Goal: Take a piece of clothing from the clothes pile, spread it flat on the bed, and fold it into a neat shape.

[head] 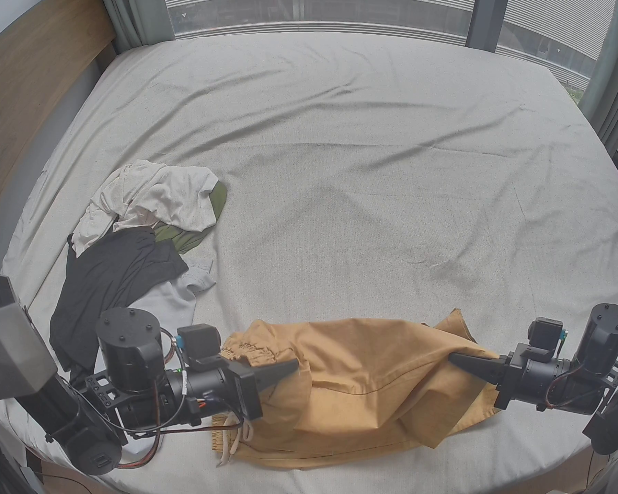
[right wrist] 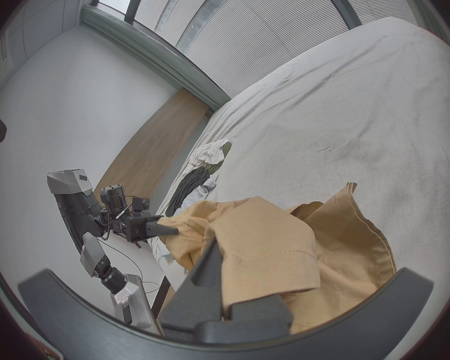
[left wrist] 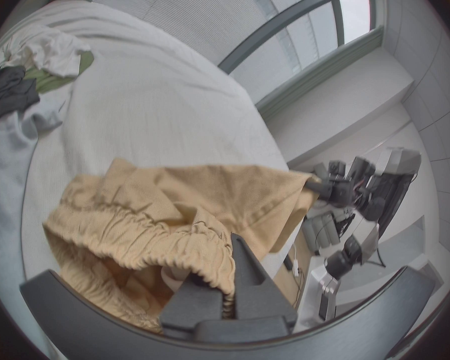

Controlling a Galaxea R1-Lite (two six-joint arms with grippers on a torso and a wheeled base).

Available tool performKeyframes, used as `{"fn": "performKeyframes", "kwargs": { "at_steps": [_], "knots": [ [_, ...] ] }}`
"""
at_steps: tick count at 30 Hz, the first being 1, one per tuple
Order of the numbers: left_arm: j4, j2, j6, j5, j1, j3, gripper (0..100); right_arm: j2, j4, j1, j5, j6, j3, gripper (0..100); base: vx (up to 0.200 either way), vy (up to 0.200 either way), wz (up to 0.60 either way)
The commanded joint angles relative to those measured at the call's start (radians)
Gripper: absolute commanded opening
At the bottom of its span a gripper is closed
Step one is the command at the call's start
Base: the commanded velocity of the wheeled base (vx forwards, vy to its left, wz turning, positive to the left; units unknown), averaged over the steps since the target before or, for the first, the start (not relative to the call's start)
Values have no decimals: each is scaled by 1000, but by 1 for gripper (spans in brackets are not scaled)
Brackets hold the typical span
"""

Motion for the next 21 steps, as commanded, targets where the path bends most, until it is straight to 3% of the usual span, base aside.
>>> {"fn": "performKeyframes", "kwargs": {
  "at_steps": [1, 11, 21],
  "knots": [
    [-42, -60, -20, 1, 27, -14, 0, -52, -1, -8, 12, -22, -4, 0, 0, 0, 0],
    [-188, -109, -90, -13, 84, 45, 0, -107, 1, -20, 17, -35, -30, 0, 0, 0, 0],
    [-191, -72, -89, -34, 130, 49, 0, -60, 1, -69, 78, -35, -77, 0, 0, 0, 0]
  ]
}}
